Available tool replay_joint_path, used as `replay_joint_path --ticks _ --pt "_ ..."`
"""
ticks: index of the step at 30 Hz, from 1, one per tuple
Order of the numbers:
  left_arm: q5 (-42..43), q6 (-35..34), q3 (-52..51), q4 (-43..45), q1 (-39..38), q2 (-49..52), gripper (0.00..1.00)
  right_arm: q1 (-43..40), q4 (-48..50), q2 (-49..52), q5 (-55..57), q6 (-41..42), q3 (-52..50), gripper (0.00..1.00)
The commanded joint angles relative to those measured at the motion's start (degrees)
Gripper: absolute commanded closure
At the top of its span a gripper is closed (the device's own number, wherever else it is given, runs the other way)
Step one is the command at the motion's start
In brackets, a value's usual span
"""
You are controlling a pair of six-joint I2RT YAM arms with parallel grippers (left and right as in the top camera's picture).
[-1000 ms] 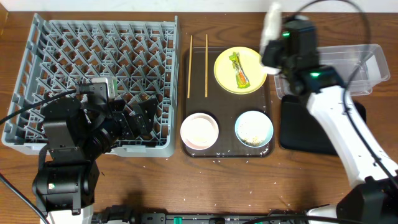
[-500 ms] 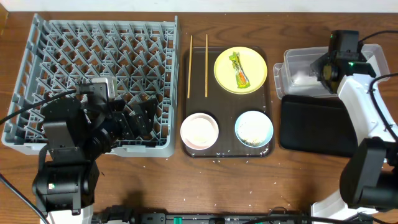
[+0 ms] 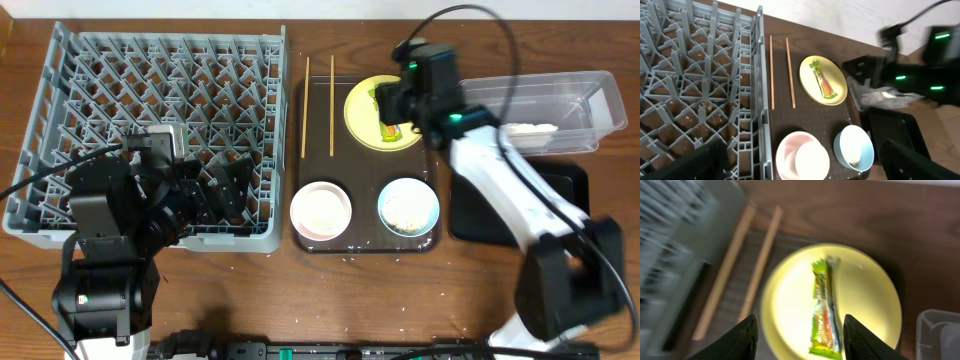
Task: Sort waste into correct bins and load items into the dishwasher
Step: 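Grasp the green snack wrapper on the yellow plate with the right gripper, then drop the green wrapper into the clear plastic bin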
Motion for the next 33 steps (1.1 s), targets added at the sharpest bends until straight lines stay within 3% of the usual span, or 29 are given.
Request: replay_joint_path --ticks 1,6,9,11,12,21,25,31,33 --pt "0.9 -0.5 1.4 0.2 -0.1 -0.1 0.02 0.5 4.2 8.4 9.8 -2.6 0.1 0.48" --pt "1.0 -0.5 1.4 0.2 -0.1 -0.1 0.02 0.5 8.1 15.4 9.7 -2.6 0.1 0.51" --pt "0.9 -0.5 1.3 0.2 -0.1 -0.1 0.02 0.7 7.4 17.1 7.5 -2.6 0.1 0.64" --pt "0.9 -0.5 1.3 0.2 -0.1 -0.1 0.02 0.8 6.5 17.0 6.4 -1.9 0.1 0.79" --pt "1.0 -0.5 1.3 0.2 -0.1 -0.1 0.02 0.8 4.6 15.0 6.4 -0.5 0.1 0.99" --pt "1.0 -0.5 1.3 0.2 -0.1 -0.1 0.02 -4.6 -4.0 -1.8 6.4 14.3 0.2 0.99" --pt "0.9 -0.5 1.3 0.2 -0.1 -0.1 0.02 -11.0 -11.8 -9.3 9.2 28.5 0.1 0.99" --pt "1.0 -0.5 1.3 0.2 -0.1 -0.1 0.02 -21.2 -19.8 -9.5 16.9 40.0 0.1 0.99" --pt "1.0 -0.5 1.3 0.2 -0.1 -0.1 0.02 -24.0 -19.9 -7.0 16.9 40.1 0.1 0.99"
